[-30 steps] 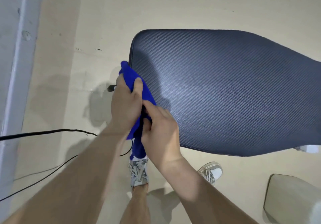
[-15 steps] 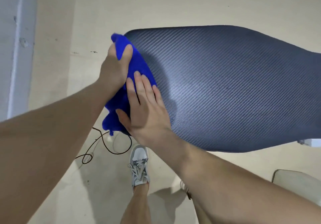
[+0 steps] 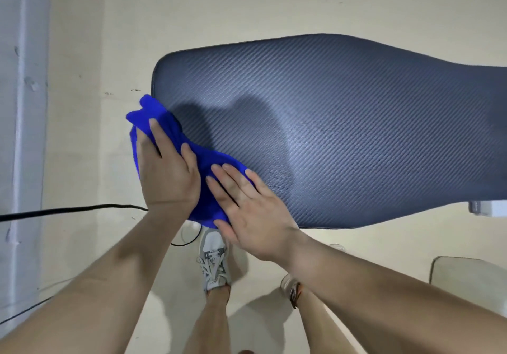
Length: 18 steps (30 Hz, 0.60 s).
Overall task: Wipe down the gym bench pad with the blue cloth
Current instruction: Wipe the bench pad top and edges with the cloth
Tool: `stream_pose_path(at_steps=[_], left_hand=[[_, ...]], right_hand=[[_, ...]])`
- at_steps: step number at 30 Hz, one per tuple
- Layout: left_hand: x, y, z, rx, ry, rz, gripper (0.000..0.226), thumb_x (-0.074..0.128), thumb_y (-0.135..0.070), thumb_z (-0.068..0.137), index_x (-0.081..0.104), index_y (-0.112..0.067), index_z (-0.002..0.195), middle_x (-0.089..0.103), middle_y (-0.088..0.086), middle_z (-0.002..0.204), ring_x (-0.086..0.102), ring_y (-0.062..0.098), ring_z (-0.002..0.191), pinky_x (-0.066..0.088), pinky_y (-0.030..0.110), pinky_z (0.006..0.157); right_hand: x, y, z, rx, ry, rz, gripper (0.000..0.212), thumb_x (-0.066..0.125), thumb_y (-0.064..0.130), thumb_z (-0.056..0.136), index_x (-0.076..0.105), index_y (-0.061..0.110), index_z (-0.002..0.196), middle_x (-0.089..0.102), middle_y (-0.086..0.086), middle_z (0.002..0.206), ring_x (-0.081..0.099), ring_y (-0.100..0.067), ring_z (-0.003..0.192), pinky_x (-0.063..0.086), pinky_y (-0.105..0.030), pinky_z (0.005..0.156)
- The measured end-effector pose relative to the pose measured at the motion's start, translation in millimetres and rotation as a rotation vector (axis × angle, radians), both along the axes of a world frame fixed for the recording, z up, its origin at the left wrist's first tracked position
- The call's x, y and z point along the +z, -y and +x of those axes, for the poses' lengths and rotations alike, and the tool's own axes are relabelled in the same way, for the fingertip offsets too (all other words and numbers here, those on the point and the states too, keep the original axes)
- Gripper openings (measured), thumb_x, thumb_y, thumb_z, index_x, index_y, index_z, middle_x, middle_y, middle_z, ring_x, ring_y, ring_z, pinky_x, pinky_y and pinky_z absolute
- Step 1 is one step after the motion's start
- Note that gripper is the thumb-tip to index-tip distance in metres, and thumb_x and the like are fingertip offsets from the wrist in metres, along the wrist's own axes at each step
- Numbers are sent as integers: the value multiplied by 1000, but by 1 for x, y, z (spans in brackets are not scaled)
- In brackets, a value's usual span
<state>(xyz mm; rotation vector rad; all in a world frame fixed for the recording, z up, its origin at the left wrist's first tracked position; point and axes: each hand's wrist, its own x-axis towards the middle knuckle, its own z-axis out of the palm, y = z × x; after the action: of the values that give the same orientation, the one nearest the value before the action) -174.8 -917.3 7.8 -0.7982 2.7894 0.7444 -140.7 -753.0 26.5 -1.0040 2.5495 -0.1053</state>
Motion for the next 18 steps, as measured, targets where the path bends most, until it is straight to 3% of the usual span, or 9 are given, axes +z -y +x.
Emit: stream_pose_path(at_steps=[4, 9, 14, 16, 18], left_hand=[[0, -32, 3, -130, 32, -188, 65, 32, -35, 92, 25, 3, 145, 18, 36, 149, 19, 51, 138, 19, 60, 109], [-4, -109, -11, -542, -68, -257, 61, 33, -35, 92, 30, -5, 145, 28, 25, 151, 26, 38, 141, 22, 51, 112], [-6, -136, -36, -705, -99, -284, 62, 28, -42, 95, 26, -11, 148, 24, 17, 156, 22, 30, 144, 17, 46, 115], [-6, -120, -35, -691, -121, -269, 60, 32, -40, 95, 30, -10, 147, 26, 16, 155, 24, 30, 143, 19, 46, 114], [-6, -92, -37, -612, -118, -250, 61, 34, -38, 92, 29, -10, 147, 24, 16, 155, 22, 31, 143, 18, 48, 114]], right_hand=[[0, -42, 6, -11, -8, 26, 70, 32, 49, 96, 21, 10, 152, 16, -8, 162, 12, -21, 149, 11, -41, 119], [7, -92, 16, -223, -21, 98, 71, 32, 49, 94, 30, 5, 149, 27, -11, 158, 22, -22, 147, 16, -42, 116], [26, -96, 6, -598, -111, -37, 56, 36, 37, 92, 57, 4, 132, 51, -14, 143, 38, -28, 140, 25, -44, 115], [24, -68, 4, -720, -31, -121, 54, 40, 28, 90, 51, 2, 136, 44, -16, 148, 28, -28, 145, 25, -41, 118], [14, -33, 6, -757, 64, -180, 59, 44, 23, 92, 34, 4, 147, 27, -13, 158, 13, -25, 149, 17, -38, 121]])
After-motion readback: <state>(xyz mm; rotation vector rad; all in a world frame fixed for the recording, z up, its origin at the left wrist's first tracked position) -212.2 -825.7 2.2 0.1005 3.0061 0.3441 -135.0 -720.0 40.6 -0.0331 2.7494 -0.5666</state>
